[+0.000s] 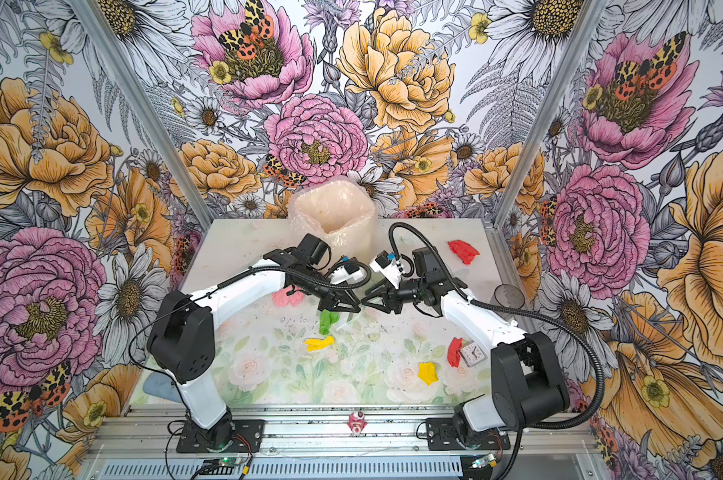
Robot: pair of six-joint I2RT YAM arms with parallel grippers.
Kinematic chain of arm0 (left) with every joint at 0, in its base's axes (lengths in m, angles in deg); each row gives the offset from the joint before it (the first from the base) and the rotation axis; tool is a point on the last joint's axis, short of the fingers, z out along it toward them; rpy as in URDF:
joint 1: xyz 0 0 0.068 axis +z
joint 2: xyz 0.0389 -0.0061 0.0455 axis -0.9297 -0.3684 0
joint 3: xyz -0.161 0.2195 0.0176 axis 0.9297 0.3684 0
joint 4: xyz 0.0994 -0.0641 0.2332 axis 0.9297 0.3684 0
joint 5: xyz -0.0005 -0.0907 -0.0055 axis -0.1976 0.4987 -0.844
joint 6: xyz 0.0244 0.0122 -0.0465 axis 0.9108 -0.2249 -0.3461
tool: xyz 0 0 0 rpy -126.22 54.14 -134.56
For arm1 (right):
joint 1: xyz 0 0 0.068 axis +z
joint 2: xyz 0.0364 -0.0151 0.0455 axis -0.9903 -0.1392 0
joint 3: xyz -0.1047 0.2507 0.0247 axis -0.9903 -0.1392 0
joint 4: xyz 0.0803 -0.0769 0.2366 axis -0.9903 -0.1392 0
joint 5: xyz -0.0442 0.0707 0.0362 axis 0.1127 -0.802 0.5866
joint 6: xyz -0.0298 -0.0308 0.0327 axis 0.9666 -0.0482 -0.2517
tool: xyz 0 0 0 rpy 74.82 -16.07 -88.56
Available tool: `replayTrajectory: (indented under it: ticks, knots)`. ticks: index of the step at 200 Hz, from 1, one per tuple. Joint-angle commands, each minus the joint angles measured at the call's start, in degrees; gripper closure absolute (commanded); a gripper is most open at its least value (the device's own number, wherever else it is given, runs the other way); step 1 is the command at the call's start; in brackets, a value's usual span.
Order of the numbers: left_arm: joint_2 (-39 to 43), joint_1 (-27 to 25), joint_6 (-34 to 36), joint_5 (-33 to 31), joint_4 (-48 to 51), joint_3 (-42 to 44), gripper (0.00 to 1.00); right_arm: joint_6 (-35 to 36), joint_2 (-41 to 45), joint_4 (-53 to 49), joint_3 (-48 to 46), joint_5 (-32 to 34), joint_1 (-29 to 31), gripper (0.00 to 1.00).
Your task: Sweep away the paper scraps from the table
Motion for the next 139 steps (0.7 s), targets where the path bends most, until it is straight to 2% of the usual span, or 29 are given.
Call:
replayTrajectory:
  ticks: [1,139]
  knots:
    - [-0.38,1.02,1.09,2.10,-0.30,-1.74,1.00,0.68,-0.82,0.16,-0.76,0.15,0.46,0.55]
    - [-0.37,0.98,0.95,0.42,0.01,-1.34,1.00,0.66,-0.03,0.16,-0.76,-0.35,0.43,0.57]
